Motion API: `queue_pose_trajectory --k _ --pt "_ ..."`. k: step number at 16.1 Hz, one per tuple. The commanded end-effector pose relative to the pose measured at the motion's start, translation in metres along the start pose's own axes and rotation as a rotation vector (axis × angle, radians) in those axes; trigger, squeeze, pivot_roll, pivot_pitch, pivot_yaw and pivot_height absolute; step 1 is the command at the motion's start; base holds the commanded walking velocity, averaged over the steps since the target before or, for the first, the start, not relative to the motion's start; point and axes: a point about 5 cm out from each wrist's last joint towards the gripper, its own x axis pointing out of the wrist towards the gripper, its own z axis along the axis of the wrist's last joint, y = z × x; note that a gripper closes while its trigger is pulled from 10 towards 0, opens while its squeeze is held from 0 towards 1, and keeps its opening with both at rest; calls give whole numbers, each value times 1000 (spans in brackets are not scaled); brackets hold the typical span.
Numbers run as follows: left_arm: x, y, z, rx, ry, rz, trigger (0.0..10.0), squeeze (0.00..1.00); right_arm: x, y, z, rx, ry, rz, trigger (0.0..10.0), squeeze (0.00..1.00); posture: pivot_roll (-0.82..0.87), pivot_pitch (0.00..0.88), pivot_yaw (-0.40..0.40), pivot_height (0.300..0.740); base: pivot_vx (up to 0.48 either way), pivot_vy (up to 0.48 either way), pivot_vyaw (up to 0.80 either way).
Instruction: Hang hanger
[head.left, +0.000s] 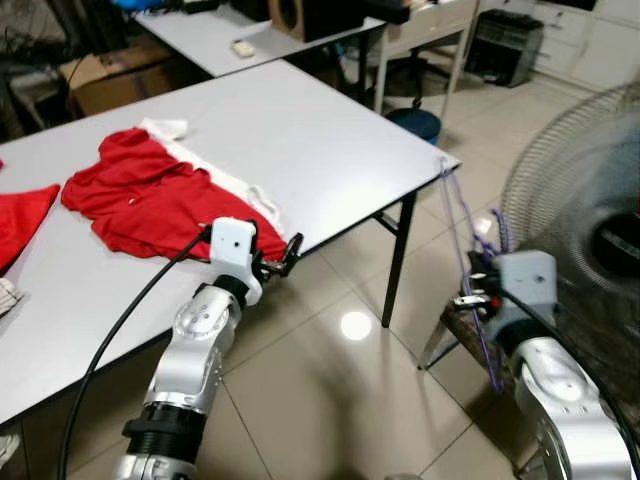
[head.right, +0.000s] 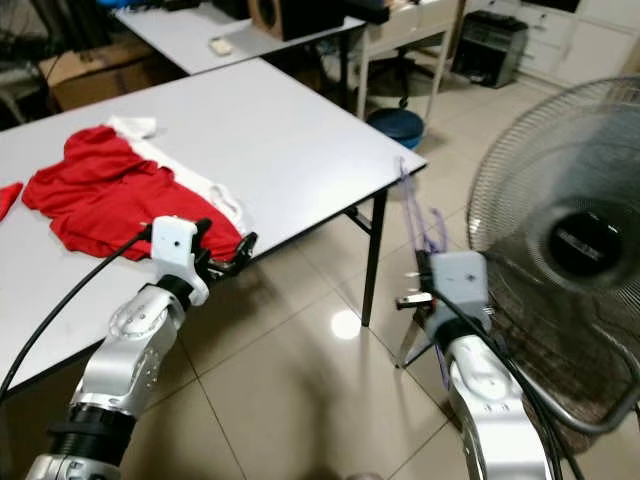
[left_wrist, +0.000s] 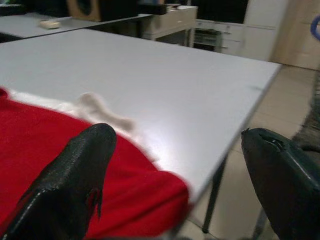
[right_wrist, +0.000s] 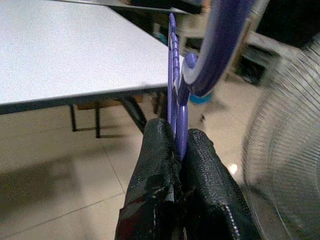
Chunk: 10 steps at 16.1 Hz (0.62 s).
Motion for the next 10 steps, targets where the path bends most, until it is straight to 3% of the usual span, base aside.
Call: queue_pose_trajectory --k 1,3,5,10 --pt "-1 5 1 6 -8 25 10000 0 2 3 2 -17 -3 32 10000 0 -267 0 52 740 326 0 800" --pt "-4 10 -1 11 -8 42 10000 0 2 3 5 -26 -22 53 10000 0 -266 0 42 740 328 0 800" --pt "-6 9 0 13 -30 13 10000 0 2 -3 4 4 -16 33 10000 0 -263 0 37 740 146 0 0" --pt "-6 3 -9 129 67 -255 10000 0 0 -2 -1 -5 1 72 10000 0 -269 0 71 740 0 0 0"
